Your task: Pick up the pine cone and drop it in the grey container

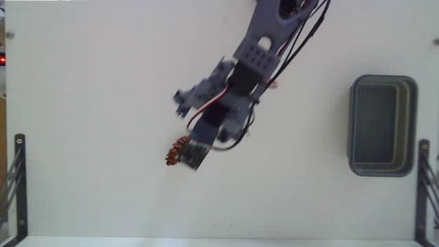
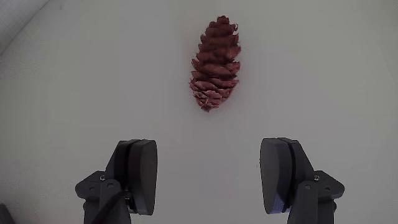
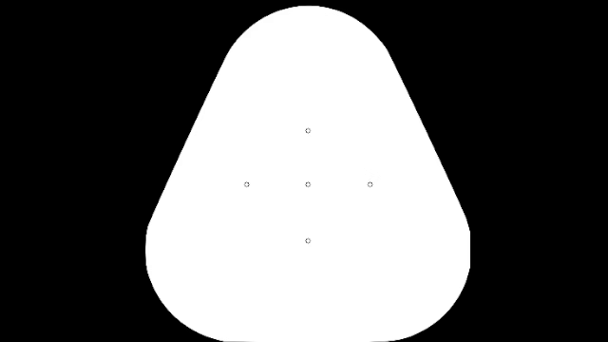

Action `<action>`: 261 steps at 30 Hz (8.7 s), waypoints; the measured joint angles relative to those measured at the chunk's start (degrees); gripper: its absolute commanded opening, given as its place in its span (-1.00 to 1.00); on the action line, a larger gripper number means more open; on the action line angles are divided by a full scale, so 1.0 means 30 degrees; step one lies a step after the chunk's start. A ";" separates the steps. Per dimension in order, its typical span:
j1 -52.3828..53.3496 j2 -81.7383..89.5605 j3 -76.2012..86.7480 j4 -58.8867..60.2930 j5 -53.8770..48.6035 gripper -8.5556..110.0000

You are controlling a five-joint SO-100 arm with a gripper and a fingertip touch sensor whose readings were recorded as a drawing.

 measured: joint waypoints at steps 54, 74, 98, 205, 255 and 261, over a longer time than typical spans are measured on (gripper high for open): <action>0.0000 -1.3623 -1.4209 0.0234 0.0000 1.00; 0.0000 -1.3623 -1.3213 -0.0996 0.0029 0.97; 0.0000 -1.3623 -1.3213 -0.0996 0.0029 0.86; -0.0117 -1.3623 -1.3213 -0.0996 0.0059 0.35; -0.0117 -1.3623 -1.3213 -0.0996 0.0059 0.11; -0.0117 -1.3623 -1.3213 -0.0996 0.0059 0.09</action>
